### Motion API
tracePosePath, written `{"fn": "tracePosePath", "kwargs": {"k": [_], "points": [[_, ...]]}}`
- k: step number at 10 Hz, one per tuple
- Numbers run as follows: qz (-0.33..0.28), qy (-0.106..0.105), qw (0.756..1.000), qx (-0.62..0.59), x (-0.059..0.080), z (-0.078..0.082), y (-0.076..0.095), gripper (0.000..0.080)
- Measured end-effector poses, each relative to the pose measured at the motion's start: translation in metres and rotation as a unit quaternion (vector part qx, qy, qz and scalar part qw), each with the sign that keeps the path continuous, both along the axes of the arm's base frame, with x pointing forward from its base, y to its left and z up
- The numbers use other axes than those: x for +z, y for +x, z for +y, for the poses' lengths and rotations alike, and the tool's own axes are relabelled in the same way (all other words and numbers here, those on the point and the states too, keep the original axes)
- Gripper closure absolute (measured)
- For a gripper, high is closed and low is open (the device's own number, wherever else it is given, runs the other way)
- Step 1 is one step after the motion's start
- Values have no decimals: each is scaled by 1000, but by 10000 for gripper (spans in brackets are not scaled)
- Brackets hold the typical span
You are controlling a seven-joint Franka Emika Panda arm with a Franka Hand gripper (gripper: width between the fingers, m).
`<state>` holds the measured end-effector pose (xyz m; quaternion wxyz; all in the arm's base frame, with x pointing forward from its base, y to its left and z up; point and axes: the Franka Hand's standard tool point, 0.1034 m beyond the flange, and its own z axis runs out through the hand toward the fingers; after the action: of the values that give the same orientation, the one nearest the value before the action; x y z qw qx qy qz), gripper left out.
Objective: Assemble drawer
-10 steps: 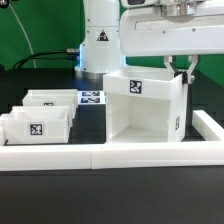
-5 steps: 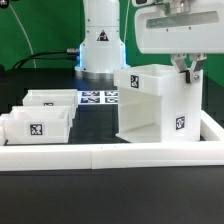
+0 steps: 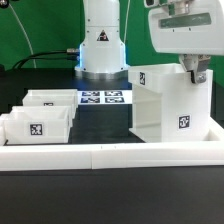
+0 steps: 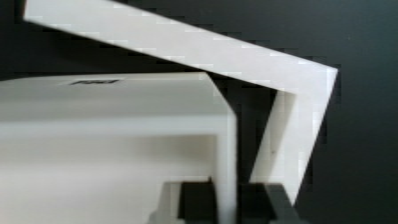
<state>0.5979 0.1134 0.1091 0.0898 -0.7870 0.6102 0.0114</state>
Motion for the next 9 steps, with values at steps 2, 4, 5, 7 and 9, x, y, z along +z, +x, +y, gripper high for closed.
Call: {"fn": "tracePosePath", "kwargs": {"k": [2, 4, 5, 7, 9], "points": [[5, 10, 1000, -24, -2, -3, 0, 761], [10, 13, 999, -37, -4, -4, 2, 761], [14, 13, 999, -38, -6, -4, 6, 761], [16, 15, 999, -40, -6, -6, 22, 761], [19, 18, 999, -41, -3, -7, 37, 761]]}}
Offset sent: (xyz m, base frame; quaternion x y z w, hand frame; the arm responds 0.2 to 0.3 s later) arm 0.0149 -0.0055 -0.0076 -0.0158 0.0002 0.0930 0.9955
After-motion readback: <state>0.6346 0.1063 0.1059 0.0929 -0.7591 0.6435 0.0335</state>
